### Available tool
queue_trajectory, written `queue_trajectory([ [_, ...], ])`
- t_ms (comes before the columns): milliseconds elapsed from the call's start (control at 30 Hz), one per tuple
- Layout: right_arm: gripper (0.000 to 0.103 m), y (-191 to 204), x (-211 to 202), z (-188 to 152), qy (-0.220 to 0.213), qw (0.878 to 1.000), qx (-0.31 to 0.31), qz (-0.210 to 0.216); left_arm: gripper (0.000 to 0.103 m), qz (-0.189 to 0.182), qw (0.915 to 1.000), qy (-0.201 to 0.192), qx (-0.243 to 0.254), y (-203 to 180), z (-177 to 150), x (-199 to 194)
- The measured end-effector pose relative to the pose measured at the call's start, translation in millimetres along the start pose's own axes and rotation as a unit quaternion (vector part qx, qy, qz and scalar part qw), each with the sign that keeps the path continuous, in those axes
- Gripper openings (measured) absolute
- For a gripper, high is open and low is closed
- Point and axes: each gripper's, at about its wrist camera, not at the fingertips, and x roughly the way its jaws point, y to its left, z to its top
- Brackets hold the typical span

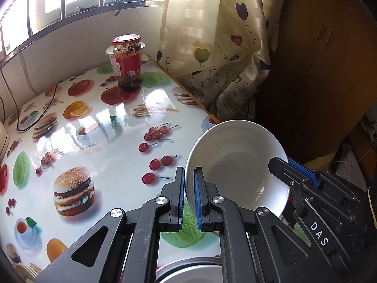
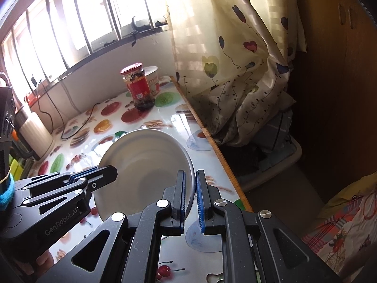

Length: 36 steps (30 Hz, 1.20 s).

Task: Organize plates and bowls
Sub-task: 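Carry the bowl with the left tool over the stacked bowls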

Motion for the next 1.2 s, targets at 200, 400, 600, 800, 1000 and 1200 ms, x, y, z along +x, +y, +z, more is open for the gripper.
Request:
queue_trajectory([
  [200,0.01,5.8,-15.2,-5.0,-0.01,1.0,0.0,0.003,0.008,0.0,1.0,-0.008,0.0,0.2,-7.0,-13.9],
  [400,0.01,12.9,-29.8,-13.9,-0.017,1.0,-0.002,0.005,0.008,-0.001,0.9999,-0.014,-0.001,2.5,-15.8,-27.7],
  [600,0.01,22.5,-43.7,-20.7,-0.023,1.0,-0.006,0.007,0.008,-0.003,0.9998,-0.021,-0.007,6.8,-24.8,-40.8],
  [800,0.01,31.3,-52.6,-25.3,-0.028,1.0,-0.01,0.01,0.008,-0.004,0.9996,-0.023,-0.015,13.3,-35.4,-50.7],
  [1000,0.01,38.3,-62.9,-32.8,-0.033,0.999,-0.013,0.012,0.008,-0.006,0.9994,-0.029,-0.018,15.9,-44.2,-62.0],
  [1200,0.01,43.6,-69.6,-39.8,-0.036,0.999,-0.015,0.012,0.008,-0.007,0.9992,-0.033,-0.021,18.2,-52.3,-70.7],
])
